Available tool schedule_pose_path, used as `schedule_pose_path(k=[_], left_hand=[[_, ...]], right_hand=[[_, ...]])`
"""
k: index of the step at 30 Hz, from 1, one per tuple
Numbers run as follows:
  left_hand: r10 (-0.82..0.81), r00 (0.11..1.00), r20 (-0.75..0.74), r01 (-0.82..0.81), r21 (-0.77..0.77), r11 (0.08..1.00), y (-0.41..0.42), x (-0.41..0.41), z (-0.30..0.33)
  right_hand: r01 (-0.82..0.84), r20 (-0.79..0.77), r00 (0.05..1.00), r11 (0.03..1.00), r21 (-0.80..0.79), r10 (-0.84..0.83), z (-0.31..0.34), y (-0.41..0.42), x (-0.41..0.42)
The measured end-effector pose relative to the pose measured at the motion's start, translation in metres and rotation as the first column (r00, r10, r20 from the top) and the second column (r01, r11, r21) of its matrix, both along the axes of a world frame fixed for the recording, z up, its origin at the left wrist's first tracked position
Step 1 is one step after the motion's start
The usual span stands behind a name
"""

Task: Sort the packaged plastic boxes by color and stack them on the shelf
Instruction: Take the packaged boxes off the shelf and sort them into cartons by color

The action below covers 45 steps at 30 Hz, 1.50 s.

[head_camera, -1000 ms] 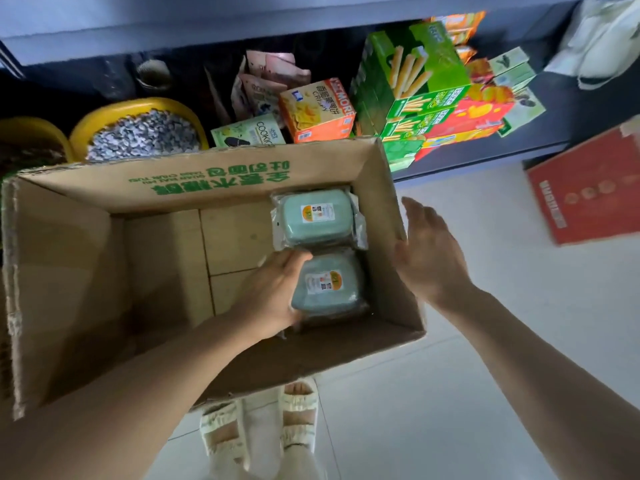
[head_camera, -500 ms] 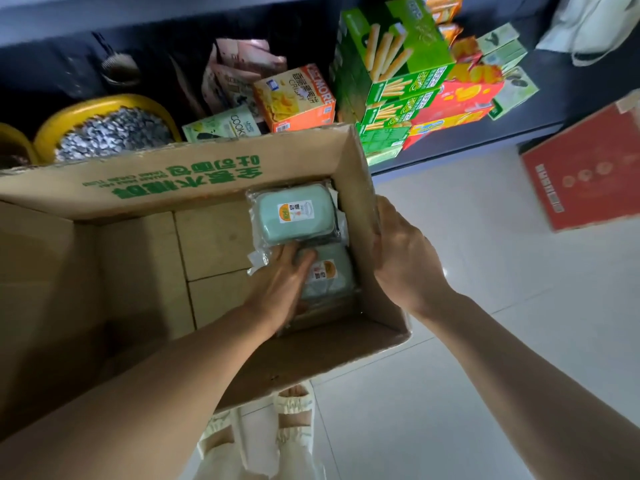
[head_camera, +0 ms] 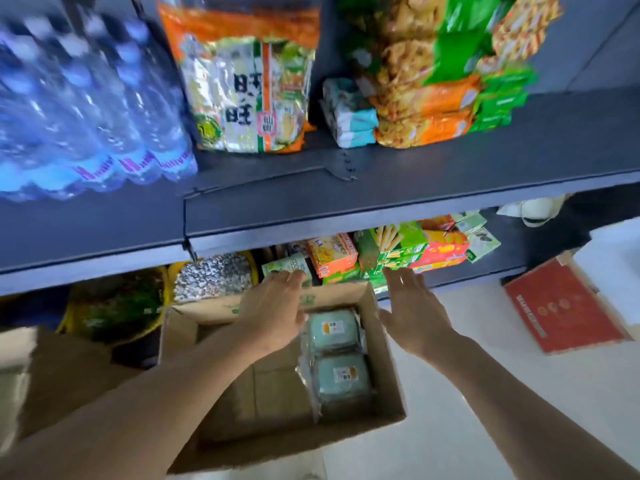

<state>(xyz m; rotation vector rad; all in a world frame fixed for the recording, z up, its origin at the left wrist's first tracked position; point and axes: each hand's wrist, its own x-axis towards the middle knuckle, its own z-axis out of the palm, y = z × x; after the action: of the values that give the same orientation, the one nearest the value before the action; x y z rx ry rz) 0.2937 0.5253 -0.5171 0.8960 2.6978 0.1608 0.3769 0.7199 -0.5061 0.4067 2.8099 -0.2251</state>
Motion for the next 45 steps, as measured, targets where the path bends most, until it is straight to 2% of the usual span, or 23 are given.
schedule_pose_path(k=[5, 10, 14, 18, 24, 31, 38, 41, 45], left_hand=[[0.103, 0.992, -0.077, -0.095, 0.098, 0.991, -0.041, -0.022, 0.138], [0.133, 0.963, -0.234, -0.1, 0.145, 0.984, -0.087, -0.035, 0.266], [0.164, 0.917, -0.364, -0.094, 0.201, 0.975, -0.121, -0.04, 0.349], [0.221, 0.872, -0.437, -0.094, 0.295, 0.951, -0.151, -0.045, 0.406], [0.271, 0.806, -0.526, -0.09, 0.343, 0.935, -0.179, -0.063, 0.451], [0.316, 0.773, -0.551, -0.132, 0.347, 0.928, -0.177, -0.102, 0.468], [0.369, 0.677, -0.637, -0.157, 0.364, 0.918, -0.17, -0.15, 0.481], [0.403, 0.624, -0.669, -0.198, 0.364, 0.91, -0.165, -0.177, 0.493], [0.46, 0.598, -0.657, -0.263, 0.381, 0.886, -0.156, -0.214, 0.508]], right_hand=[[-0.103, -0.173, 0.978, 0.99, 0.101, 0.119, 0.129, -0.035, -0.033], [-0.125, -0.34, 0.924, 0.979, 0.162, 0.175, 0.255, -0.079, -0.05], [-0.145, -0.467, 0.855, 0.968, 0.202, 0.226, 0.338, -0.11, -0.062], [-0.147, -0.555, 0.795, 0.966, 0.215, 0.244, 0.393, -0.131, -0.078], [-0.291, -0.564, 0.759, 0.945, 0.152, 0.325, 0.438, -0.141, -0.114], [-0.468, -0.453, 0.765, 0.879, 0.095, 0.457, 0.466, -0.135, -0.188], [-0.522, -0.217, 0.822, 0.849, 0.079, 0.526, 0.479, -0.144, -0.25], [-0.533, -0.188, 0.819, 0.84, 0.1, 0.542, 0.479, -0.146, -0.265], [-0.583, -0.21, 0.779, 0.805, 0.107, 0.591, 0.477, -0.143, -0.27]])
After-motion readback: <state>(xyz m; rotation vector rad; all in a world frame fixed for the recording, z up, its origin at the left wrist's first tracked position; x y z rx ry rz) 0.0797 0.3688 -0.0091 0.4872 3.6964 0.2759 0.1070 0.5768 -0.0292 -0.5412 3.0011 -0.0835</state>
